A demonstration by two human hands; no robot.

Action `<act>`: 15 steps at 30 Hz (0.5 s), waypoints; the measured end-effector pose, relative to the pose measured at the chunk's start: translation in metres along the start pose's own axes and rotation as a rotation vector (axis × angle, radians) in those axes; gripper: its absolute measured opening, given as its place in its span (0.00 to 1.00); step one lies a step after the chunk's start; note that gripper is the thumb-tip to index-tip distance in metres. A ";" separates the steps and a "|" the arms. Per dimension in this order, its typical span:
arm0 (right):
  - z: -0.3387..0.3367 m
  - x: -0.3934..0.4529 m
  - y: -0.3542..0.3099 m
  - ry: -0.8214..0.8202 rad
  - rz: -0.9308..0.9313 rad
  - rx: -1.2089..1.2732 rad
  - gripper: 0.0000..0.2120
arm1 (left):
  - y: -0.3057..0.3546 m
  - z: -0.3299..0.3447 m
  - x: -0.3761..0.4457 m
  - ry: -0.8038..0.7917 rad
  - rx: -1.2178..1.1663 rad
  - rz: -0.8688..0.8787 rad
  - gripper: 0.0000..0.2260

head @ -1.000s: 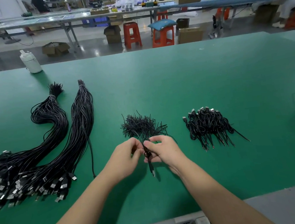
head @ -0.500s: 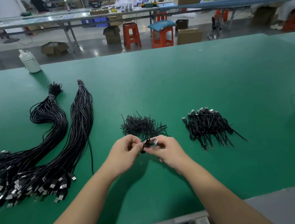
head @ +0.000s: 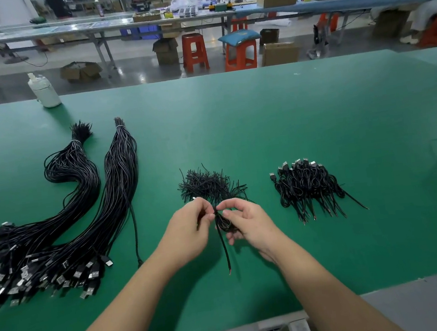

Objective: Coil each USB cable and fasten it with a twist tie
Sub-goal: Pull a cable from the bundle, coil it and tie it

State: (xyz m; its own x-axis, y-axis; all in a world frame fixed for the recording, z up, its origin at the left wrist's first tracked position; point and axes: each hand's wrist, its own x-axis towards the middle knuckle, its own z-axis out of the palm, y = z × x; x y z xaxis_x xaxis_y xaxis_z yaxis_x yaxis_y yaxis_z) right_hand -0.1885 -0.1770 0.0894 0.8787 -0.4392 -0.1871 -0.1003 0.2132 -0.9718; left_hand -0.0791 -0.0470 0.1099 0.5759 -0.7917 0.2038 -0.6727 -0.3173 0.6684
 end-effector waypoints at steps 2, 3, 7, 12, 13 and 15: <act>-0.003 -0.001 -0.001 -0.068 0.015 0.119 0.11 | -0.003 -0.001 0.003 0.030 -0.097 -0.091 0.10; -0.003 -0.002 -0.001 -0.091 0.007 0.140 0.13 | -0.005 -0.001 0.005 0.034 -0.146 -0.130 0.10; -0.004 -0.001 0.002 -0.047 -0.079 -0.031 0.14 | -0.006 0.001 0.007 0.004 -0.173 -0.173 0.08; -0.004 0.000 0.002 0.066 -0.087 -0.124 0.03 | -0.002 0.003 0.004 -0.027 -0.182 -0.130 0.09; -0.004 0.001 0.004 0.073 -0.074 -0.148 0.07 | 0.000 0.004 0.003 -0.029 -0.152 -0.095 0.10; -0.002 0.002 0.005 0.086 -0.050 -0.166 0.13 | 0.006 0.006 0.001 -0.019 -0.092 -0.026 0.12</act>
State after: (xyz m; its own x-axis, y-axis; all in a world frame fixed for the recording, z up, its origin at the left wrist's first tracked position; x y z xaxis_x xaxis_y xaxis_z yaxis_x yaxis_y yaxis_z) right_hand -0.1884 -0.1781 0.0845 0.8424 -0.5198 -0.1421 -0.1392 0.0448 -0.9892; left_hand -0.0853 -0.0523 0.1096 0.5831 -0.7939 0.1723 -0.6116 -0.2894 0.7363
